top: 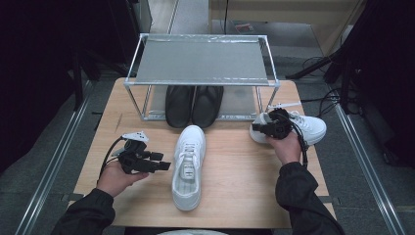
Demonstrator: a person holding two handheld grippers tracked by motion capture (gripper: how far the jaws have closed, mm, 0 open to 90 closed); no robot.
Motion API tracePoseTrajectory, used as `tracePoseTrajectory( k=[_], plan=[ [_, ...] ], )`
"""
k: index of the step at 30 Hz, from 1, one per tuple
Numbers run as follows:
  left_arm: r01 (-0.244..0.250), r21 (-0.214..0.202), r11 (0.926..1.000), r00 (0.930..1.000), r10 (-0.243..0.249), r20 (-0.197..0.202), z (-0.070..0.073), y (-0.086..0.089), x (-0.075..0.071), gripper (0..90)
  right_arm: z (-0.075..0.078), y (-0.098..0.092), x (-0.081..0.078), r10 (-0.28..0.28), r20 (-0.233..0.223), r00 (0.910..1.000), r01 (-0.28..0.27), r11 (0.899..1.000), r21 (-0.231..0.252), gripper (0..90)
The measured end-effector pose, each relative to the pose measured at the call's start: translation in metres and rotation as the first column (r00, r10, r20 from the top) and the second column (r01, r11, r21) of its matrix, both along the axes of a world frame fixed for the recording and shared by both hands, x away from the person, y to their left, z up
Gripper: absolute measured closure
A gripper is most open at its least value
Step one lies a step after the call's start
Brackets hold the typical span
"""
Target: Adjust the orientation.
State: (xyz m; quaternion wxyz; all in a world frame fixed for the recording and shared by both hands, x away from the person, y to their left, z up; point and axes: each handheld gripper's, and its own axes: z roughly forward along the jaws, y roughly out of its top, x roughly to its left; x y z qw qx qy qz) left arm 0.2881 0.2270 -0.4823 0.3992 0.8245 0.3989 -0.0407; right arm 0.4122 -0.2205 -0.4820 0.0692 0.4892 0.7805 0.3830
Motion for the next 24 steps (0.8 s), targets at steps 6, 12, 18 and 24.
tracePoseTrajectory(
  k=[6,12,18,24],
  plan=[
    [0.002,-0.003,1.0,1.0,-0.002,0.009,0.002,-0.002,0.002,42.1,0.012,-0.001,-0.011,0.006,0.009,0.9999,-0.006,1.0,0.011,78.8],
    [0.0,-0.024,0.9997,0.9998,0.001,0.018,0.005,-0.001,0.005,42.1,0.019,0.008,-0.029,0.036,0.003,0.9993,-0.036,0.999,0.011,78.7],
    [0.023,-0.014,0.9996,0.9993,-0.022,0.031,0.006,-0.002,0.009,42.5,0.023,0.016,-0.047,0.062,-0.003,0.9981,-0.062,0.997,0.043,78.7],
    [0.023,-0.029,0.9993,0.9991,-0.022,0.037,0.009,-0.003,0.011,41.6,0.022,0.033,-0.06,0.095,-0.013,0.9954,-0.095,0.995,0.027,78.4]
  ],
)
